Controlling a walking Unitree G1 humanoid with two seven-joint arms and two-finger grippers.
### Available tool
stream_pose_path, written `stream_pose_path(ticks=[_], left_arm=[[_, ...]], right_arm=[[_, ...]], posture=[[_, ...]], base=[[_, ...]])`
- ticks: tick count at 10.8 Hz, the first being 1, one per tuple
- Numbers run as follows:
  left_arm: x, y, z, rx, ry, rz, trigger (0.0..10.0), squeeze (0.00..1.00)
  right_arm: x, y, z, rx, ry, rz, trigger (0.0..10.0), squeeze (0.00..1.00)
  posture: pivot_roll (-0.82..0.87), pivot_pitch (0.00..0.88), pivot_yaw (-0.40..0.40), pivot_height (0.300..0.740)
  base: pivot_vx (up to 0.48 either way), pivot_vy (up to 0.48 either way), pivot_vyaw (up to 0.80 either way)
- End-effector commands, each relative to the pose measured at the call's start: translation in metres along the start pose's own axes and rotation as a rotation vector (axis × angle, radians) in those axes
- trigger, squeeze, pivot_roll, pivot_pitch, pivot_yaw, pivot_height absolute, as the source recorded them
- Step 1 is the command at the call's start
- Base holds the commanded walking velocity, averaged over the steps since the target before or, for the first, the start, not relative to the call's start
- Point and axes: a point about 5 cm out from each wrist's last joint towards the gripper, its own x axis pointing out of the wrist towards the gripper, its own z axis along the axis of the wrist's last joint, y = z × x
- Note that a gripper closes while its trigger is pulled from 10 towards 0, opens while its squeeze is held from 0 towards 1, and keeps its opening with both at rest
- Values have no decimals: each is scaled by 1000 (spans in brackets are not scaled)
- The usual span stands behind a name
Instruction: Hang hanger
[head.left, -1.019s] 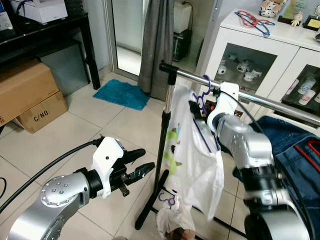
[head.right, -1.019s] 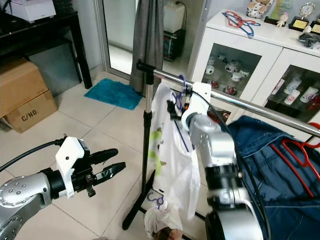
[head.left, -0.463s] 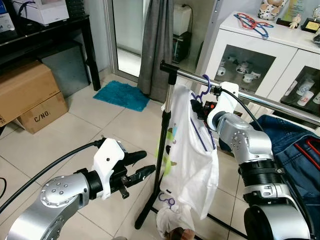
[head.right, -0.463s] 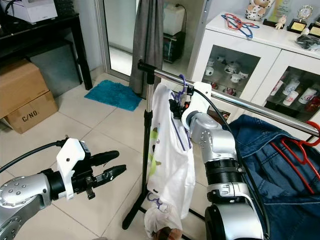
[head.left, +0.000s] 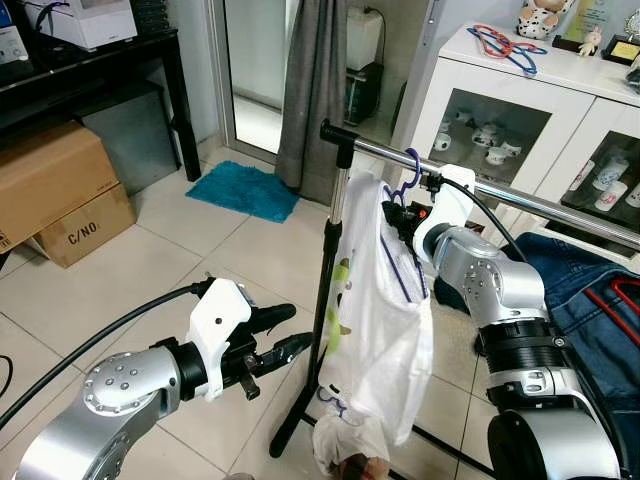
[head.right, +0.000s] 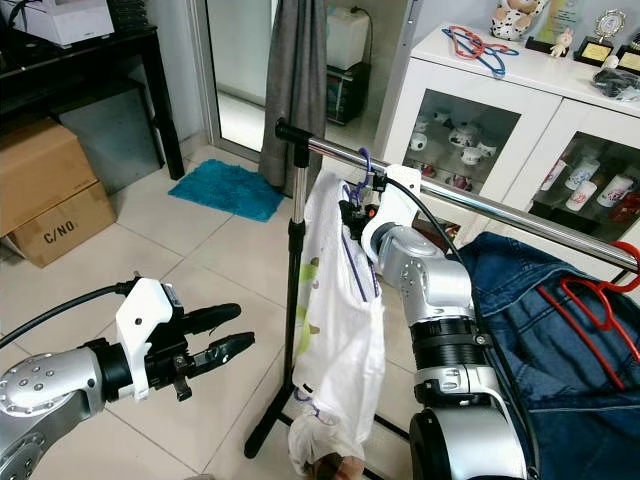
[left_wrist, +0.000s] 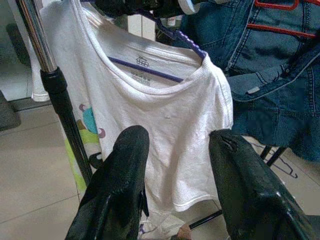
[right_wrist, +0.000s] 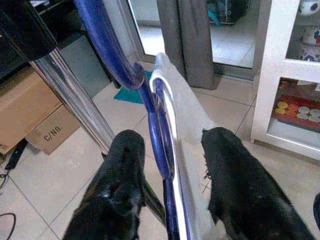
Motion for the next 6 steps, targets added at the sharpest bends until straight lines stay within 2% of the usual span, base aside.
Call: stream_pose_path(ticks=[1,6], left_arm=[[2,-3,3,11,-5,-20,10000,0],[4,-2,5,20,-7,-4,10000,0]], right_arm=[[-3,-8,-3,25,9,-20,0,0],[-3,-6,-2,42,-7,-17,0,0]], posture=[[140,0,-64,740],[138,0,-62,740]], base=[[0,0,0],[0,0,0]])
